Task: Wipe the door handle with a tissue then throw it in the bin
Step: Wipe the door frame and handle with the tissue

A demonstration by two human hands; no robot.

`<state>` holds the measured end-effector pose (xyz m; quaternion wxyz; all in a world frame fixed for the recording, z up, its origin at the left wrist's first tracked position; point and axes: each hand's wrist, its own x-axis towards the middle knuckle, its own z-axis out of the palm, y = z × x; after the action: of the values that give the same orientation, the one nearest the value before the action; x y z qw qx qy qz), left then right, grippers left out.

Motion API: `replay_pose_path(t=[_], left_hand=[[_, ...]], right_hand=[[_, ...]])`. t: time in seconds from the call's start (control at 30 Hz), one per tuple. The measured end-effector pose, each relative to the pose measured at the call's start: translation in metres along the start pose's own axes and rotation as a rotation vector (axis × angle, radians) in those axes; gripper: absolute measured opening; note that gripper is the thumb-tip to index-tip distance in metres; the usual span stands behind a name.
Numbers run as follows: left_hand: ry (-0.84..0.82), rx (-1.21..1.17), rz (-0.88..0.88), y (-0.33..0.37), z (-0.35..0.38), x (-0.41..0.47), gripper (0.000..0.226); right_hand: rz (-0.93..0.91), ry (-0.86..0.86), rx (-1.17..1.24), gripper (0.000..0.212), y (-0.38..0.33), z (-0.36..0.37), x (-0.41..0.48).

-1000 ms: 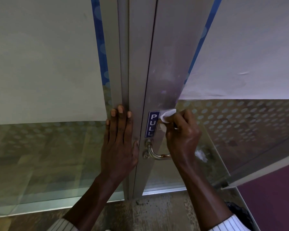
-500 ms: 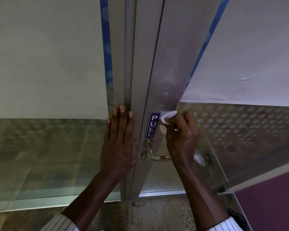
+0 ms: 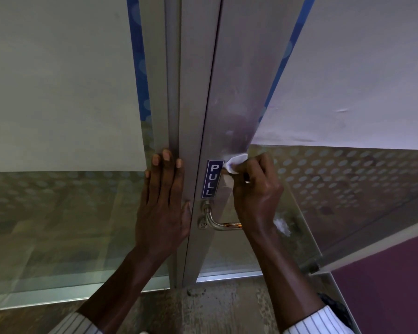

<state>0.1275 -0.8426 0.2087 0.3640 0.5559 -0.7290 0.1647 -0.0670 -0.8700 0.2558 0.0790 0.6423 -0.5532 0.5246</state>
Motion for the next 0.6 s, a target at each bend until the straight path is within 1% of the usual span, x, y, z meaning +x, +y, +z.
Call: replay_pose_path(t=[0.1, 0.17, 0.27, 0.33, 0.4, 0.5, 0.53, 0.6], left_hand=[[-0.002, 0.004, -0.002, 0.000, 0.001, 0.000, 0.120], [0.003, 0.002, -0.001, 0.000, 0.002, 0.000, 0.121], [0.009, 0.002, 0.006, 0.000, 0.001, 0.000, 0.116], [0.011, 0.006, 0.014, -0.002, 0.001, -0.001, 0.113], [0.004, 0.006, 0.020, -0.003, 0.001, 0.000, 0.113], [0.008, -0.006, 0.011, -0.002, 0.001, 0.000, 0.115], [0.003, -0.011, 0.006, -0.001, 0.001, 0.001, 0.117], [0.005, -0.017, 0.005, 0.000, 0.001, 0.001, 0.118]], right_hand=[[-0.013, 0.030, 0.029, 0.010, -0.001, 0.001, -0.001], [0.003, -0.026, -0.024, 0.016, 0.006, 0.008, -0.020], [0.081, -0.164, -0.135, 0.033, 0.014, 0.019, -0.049], [0.106, -0.187, -0.139, 0.035, 0.012, 0.019, -0.050], [0.079, -0.119, -0.123, 0.030, 0.009, 0.012, -0.036], [0.007, 0.077, -0.022, 0.016, -0.005, -0.003, 0.000], [-0.010, 0.113, 0.013, 0.014, -0.009, -0.007, 0.012], [-0.037, 0.133, 0.050, 0.013, -0.015, -0.011, 0.022]])
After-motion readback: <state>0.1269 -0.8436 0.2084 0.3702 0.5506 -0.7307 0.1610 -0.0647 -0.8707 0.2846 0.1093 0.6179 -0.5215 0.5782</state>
